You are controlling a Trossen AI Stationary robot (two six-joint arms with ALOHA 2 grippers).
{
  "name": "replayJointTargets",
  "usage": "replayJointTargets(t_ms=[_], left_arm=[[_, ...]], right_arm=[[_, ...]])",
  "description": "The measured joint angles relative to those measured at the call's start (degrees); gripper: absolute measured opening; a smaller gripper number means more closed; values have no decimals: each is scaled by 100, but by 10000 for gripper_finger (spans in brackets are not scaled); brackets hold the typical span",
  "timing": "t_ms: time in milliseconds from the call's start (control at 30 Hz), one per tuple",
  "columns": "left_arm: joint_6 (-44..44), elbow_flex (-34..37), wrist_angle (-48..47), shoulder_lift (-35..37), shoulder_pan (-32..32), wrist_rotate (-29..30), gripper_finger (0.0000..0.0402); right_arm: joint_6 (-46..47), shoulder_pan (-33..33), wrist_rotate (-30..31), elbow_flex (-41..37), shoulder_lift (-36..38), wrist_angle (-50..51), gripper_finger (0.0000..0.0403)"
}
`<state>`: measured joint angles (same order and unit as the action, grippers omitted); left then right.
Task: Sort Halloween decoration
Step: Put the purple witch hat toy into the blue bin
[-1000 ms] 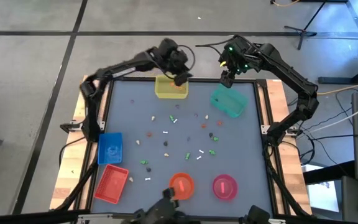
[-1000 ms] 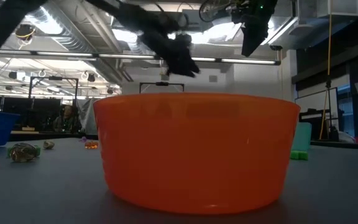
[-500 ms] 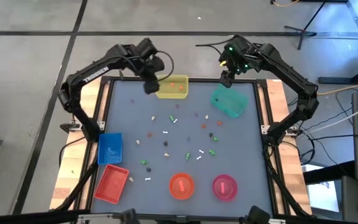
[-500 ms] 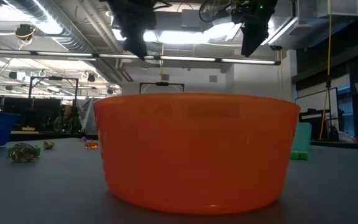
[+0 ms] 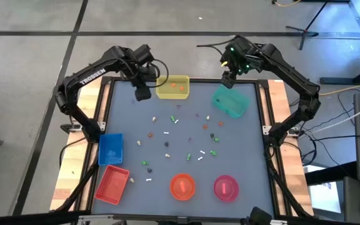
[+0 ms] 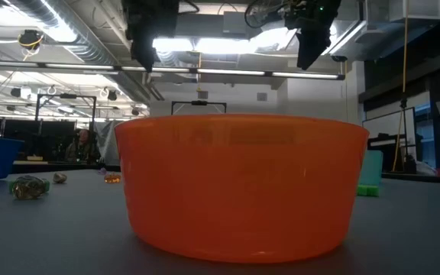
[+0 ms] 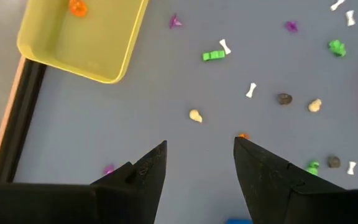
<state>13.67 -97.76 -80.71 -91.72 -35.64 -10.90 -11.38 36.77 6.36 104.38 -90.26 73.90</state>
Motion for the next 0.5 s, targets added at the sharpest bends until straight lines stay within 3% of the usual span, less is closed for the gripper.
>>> replayJointTargets(t_ms=[100,333,500], left_arm=[[-127,282,294,-1,35,-7,172],[-258,1182,577,-5,128,-4,172],[-85,1889,579,-7,160,26,172]], right_arm=[[7,0,-160,0,0,-3,246],[201,-7,-1233,0,0,-6,246],[216,-9,-1393,0,0,-20,246]])
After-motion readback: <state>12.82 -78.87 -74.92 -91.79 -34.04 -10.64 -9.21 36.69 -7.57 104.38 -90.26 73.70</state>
